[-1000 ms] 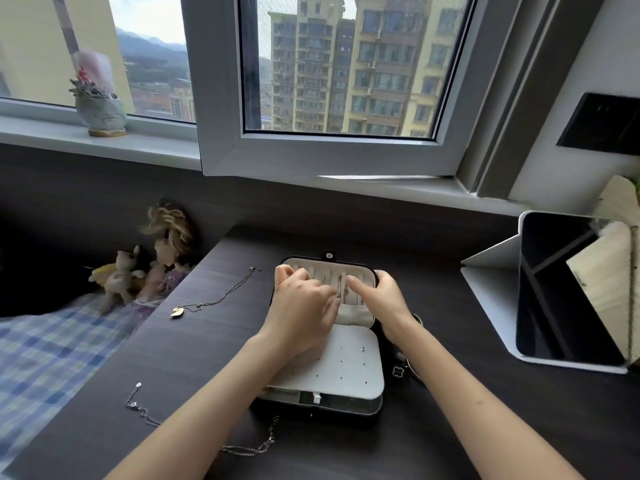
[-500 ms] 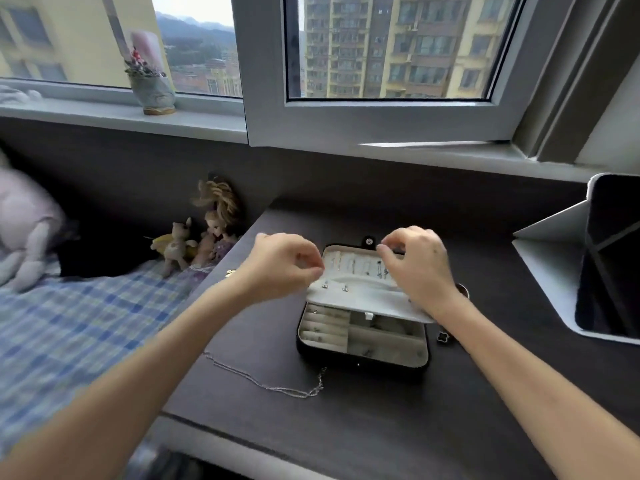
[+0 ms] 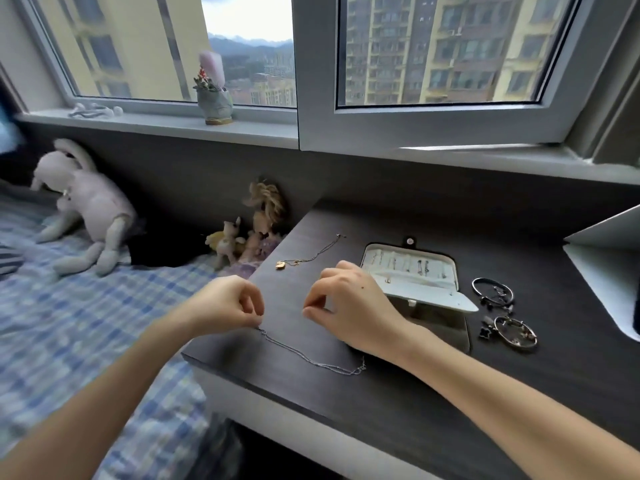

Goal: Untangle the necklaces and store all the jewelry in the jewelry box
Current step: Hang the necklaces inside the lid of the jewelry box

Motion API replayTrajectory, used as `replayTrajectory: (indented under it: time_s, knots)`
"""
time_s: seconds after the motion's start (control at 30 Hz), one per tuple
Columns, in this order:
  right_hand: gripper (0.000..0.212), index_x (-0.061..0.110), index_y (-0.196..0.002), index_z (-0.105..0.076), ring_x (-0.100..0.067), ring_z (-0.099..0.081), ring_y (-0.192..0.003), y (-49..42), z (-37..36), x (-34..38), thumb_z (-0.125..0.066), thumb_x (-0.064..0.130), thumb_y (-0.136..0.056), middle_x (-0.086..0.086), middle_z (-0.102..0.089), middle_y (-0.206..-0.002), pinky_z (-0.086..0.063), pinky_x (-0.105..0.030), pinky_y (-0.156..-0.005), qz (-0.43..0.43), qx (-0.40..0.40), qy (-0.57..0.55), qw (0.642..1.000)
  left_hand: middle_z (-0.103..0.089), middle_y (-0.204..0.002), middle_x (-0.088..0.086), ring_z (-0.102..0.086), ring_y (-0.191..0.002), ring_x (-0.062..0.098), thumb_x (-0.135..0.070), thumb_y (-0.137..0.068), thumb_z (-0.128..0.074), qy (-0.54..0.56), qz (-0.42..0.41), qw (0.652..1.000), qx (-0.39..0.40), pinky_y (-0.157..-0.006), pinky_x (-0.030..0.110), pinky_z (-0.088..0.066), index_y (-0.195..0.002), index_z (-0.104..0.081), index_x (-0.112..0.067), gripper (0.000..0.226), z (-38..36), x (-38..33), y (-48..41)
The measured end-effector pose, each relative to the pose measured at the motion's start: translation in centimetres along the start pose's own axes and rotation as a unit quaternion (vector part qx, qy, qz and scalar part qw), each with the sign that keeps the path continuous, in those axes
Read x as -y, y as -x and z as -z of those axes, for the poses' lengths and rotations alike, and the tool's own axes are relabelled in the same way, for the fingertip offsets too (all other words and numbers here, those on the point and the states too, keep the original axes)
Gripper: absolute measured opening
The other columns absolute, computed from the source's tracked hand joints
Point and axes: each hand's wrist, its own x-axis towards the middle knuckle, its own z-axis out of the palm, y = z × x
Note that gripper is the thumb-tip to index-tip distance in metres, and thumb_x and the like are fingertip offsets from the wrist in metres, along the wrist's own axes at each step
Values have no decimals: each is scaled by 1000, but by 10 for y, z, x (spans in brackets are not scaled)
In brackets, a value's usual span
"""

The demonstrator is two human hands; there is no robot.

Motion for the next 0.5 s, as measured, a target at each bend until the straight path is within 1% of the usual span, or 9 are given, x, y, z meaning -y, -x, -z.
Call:
replayTrajectory:
  time_s: [0.07,0.13,0.2,0.23,0.27,0.33,0.4,0.43,0.5]
  knots:
    - [12,17,-86,-74,-14,-42,-82,0,-3,4,-67,27,-85,2,-67,-88,-30,-22,-71,1,10,2,1000,-61,-70,-10,-56,-65,1,-19,-78,-71,-15,-17,1000,2,-58,12,-42,-73,-66,-29,12,0,-3,2]
    - [13,17,-87,-74,-15,-44,-82,0,-5,6,-66,28,-85,1,-67,-89,-29,-21,-70,-1,16,-2,1000,-62,-80,-8,-57,-73,5,-23,-79,-71,-33,-31,999,24,-65,18,-45,-76,-67,-31,9,-2,-3,1]
    - [14,17,-88,-74,-17,-47,-84,1,-6,7,-66,28,-85,1,-67,-90,-31,-22,-71,-5,26,-6,1000,-64,-83,-6,-58,-76,9,-21,-78,-72,-34,-50,997,53,-68,21,-47,-72,-63,-34,17,-4,0,-1]
    - [14,17,-88,-74,-17,-47,-85,1,-7,7,-65,28,-85,1,-67,-90,-32,-23,-72,-8,31,-8,999,-63,-83,-6,-57,-78,9,-20,-79,-72,-39,-56,996,64,-69,21,-46,-73,-62,-33,17,-5,2,-3]
    - [14,18,-89,-74,-17,-46,-85,2,-7,7,-65,29,-86,1,-67,-90,-34,-23,-73,-11,34,-10,999,-62,-85,-7,-56,-80,9,-21,-80,-71,-51,-58,994,71,-72,20,-46,-76,-64,-29,12,-7,3,-4]
    - [15,18,-90,-74,-15,-45,-84,2,-8,7,-65,29,-86,2,-67,-91,-36,-24,-74,-14,37,-15,999,-57,-91,-9,-53,-86,8,-25,-85,-67,-92,-61,990,84,-83,24,-44,-85,-65,-24,2,-9,4,-6]
    - [15,17,-90,-74,-15,-46,-83,1,-8,9,-65,28,-86,1,-68,-91,-33,-23,-74,-16,42,-23,999,-52,-94,-12,-50,-90,7,-28,-88,-63,-128,-65,986,89,-91,31,-39,-85,-61,-26,4,-10,2,-7]
    - [14,16,-90,-73,-16,-48,-83,1,-7,10,-65,27,-85,0,-68,-91,-31,-21,-74,-19,44,-31,998,-52,-92,-13,-50,-90,6,-28,-89,-62,-120,-69,987,82,-91,31,-38,-82,-59,-28,7,-7,0,-6]
    - [14,14,-91,-73,-15,-53,-85,-1,-5,12,-66,24,-85,-1,-69,-91,-32,-20,-75,-31,38,-61,997,-54,-87,-15,-52,-84,3,-23,-88,-63,-57,-83,993,56,-83,22,-42,-77,-55,-31,16,3,-6,-5]
